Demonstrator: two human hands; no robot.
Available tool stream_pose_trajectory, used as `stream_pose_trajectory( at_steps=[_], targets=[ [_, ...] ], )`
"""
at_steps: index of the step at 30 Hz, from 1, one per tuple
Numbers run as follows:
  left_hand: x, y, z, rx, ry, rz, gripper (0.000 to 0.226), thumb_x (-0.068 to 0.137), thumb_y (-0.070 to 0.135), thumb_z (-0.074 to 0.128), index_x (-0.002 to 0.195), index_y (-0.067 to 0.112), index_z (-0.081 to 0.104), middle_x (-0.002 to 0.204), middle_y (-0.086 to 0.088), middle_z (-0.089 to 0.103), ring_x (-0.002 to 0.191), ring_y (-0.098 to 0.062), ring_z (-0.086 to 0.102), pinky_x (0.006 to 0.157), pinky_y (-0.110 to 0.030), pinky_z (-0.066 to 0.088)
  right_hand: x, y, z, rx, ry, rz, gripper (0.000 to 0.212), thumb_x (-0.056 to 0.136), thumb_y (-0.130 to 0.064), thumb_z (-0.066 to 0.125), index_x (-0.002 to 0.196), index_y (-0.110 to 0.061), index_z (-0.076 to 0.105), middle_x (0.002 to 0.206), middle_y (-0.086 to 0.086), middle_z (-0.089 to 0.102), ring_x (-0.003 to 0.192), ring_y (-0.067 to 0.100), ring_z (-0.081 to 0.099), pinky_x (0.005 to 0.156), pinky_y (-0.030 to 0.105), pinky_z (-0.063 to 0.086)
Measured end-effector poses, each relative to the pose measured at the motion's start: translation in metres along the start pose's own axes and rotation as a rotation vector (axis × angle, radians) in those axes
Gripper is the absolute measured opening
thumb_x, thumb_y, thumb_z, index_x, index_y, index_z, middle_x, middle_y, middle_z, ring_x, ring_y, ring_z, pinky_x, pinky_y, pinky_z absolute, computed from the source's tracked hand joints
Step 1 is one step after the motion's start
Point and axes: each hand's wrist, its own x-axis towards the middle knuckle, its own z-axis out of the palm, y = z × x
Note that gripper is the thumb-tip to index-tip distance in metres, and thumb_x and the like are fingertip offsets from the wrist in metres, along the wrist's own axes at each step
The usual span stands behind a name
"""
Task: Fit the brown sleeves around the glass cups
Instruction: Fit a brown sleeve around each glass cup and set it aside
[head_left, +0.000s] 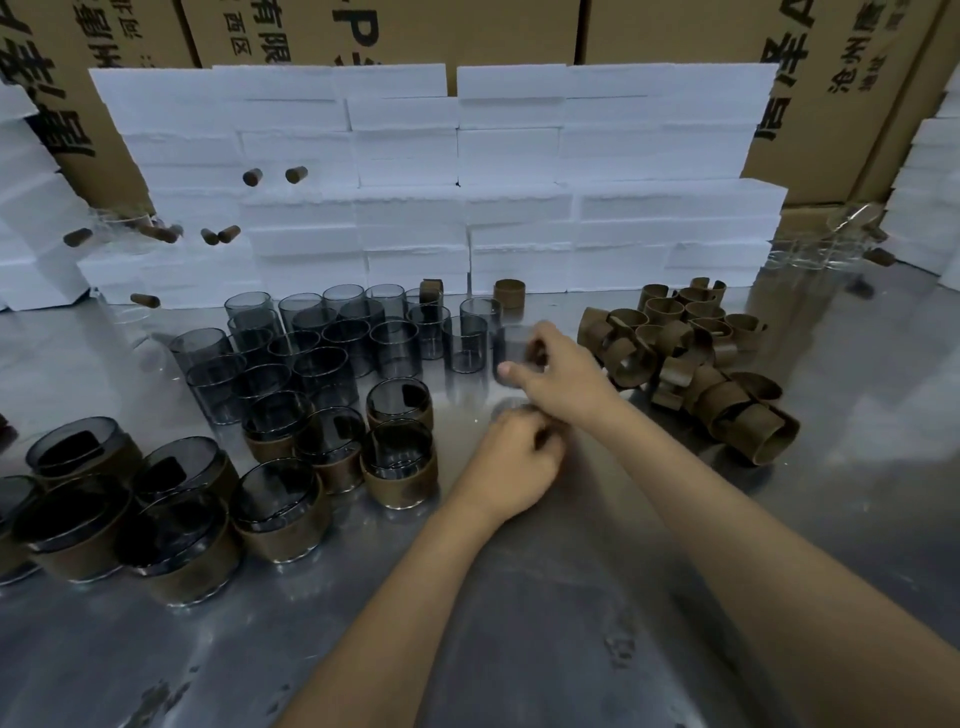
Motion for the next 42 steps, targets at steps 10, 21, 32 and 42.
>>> stream_pose_trajectory(
  at_steps=[10, 21, 32, 42],
  targets=[
    [0.004, 0.008, -0.014, -0.702, 0.364, -0.339, 0.02, 0.109, 0.024, 0.045, 0.123, 0.016, 0.057, 0.114, -0.012, 0.064, 0.094, -0.021, 0.067, 0.087, -0.035, 0.057, -0.049, 0.016, -0.006, 0.739, 0.178, 0.386, 0.078, 0.067, -0.051, 0.09, 0.129, -0.022, 0.053, 0.115, 0.002, 0.068, 0.105, 0.018, 0.068, 0.094, 0.037, 0.054],
    [-0.003, 0.013, -0.007, -0.656, 0.302, -0.308, 0.056, 0.09, 0.054, 0.067, 0.121, 0.008, 0.064, 0.1, -0.009, 0.074, 0.08, -0.017, 0.071, 0.072, -0.029, 0.056, -0.061, 0.003, 0.019, 0.503, 0.236, 0.18, 0.047, 0.107, -0.056, 0.024, 0.113, -0.02, 0.055, 0.087, -0.012, 0.061, 0.076, -0.011, 0.062, 0.067, 0.008, 0.046],
    [-0.004, 0.014, -0.016, -0.722, 0.245, -0.284, 0.051, 0.107, 0.048, 0.042, 0.136, 0.007, 0.053, 0.116, -0.016, 0.072, 0.096, -0.022, 0.069, 0.076, -0.031, 0.052, -0.063, 0.004, 0.007, 0.763, 0.147, 0.394, 0.066, 0.085, -0.081, 0.053, 0.119, -0.025, 0.059, 0.082, -0.002, 0.067, 0.061, 0.005, 0.063, 0.059, 0.027, 0.051],
    [-0.007, 0.017, -0.015, -0.73, 0.109, -0.237, 0.055, 0.09, 0.063, 0.067, 0.12, 0.017, 0.075, 0.118, -0.016, 0.074, 0.101, -0.027, 0.073, 0.087, -0.035, 0.059, -0.069, -0.001, 0.012, 0.637, 0.087, 0.259, 0.078, 0.084, -0.089, 0.03, 0.12, -0.031, 0.068, 0.104, -0.005, 0.076, 0.092, 0.011, 0.074, 0.084, 0.038, 0.06]
  ],
)
